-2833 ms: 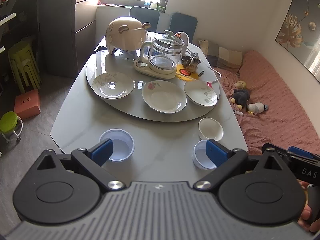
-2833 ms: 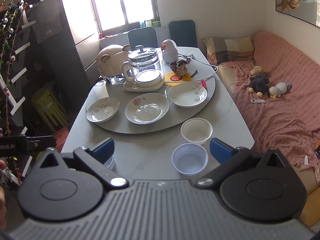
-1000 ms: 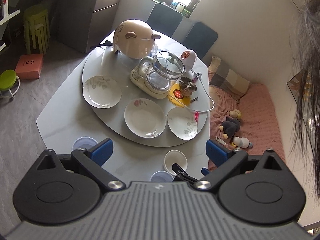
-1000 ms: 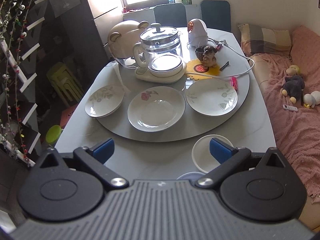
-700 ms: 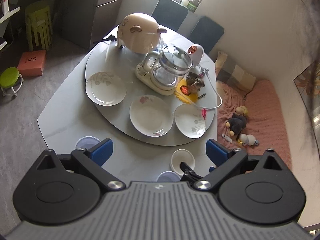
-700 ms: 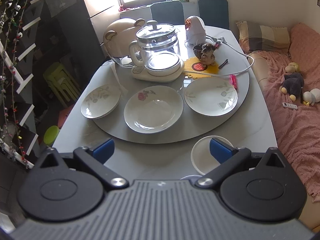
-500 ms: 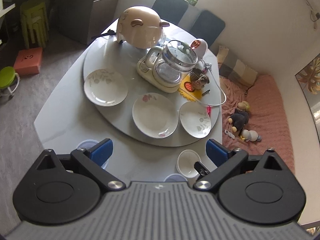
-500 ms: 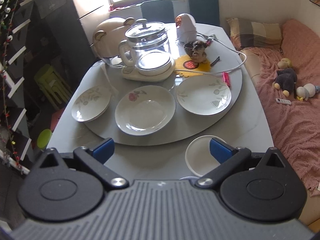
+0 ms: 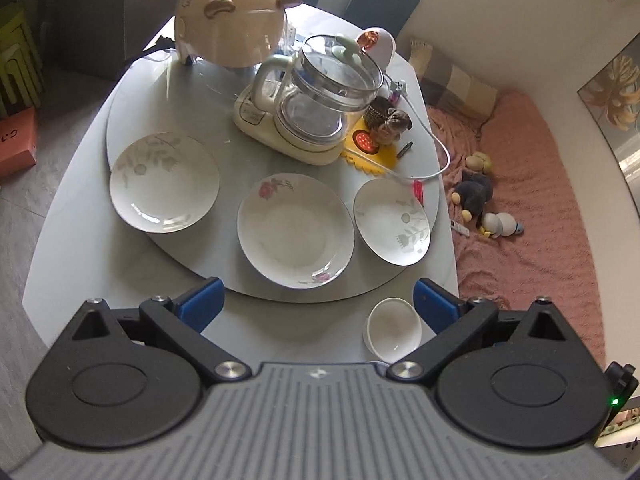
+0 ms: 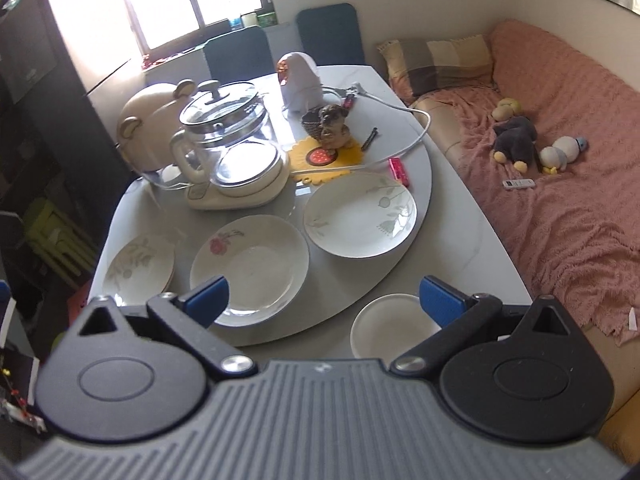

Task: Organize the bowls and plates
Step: 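Move both grippers toward the leaf-pattern plate beside the kettle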

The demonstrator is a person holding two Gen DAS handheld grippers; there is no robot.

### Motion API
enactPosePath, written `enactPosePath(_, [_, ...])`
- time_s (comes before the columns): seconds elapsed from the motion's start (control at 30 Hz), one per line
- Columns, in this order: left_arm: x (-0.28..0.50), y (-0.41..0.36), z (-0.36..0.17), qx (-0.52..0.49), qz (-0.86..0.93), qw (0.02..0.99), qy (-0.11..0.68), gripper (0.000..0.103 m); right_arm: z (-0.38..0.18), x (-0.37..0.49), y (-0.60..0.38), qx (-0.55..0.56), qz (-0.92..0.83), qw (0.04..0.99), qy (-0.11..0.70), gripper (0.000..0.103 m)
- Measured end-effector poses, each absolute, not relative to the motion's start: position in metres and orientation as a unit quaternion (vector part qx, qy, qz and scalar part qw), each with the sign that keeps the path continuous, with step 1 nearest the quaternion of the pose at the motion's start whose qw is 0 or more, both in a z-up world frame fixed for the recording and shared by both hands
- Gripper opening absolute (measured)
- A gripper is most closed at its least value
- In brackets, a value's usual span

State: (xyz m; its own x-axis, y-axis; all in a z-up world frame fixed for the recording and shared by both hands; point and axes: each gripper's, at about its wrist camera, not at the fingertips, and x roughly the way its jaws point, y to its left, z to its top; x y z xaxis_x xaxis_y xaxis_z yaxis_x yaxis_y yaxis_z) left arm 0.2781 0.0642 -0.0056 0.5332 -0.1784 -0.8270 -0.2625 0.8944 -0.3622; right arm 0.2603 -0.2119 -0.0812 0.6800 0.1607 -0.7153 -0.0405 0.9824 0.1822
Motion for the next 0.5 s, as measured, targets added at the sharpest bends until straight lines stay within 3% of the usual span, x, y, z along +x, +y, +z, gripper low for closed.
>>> enactPosePath(0.5, [0.404,0.033,-0.087,-0.200,0.062,0.836,0.507,0.103,-0.125,0.371,-0.244,0.085,0.061,0.902,0.419,0.103])
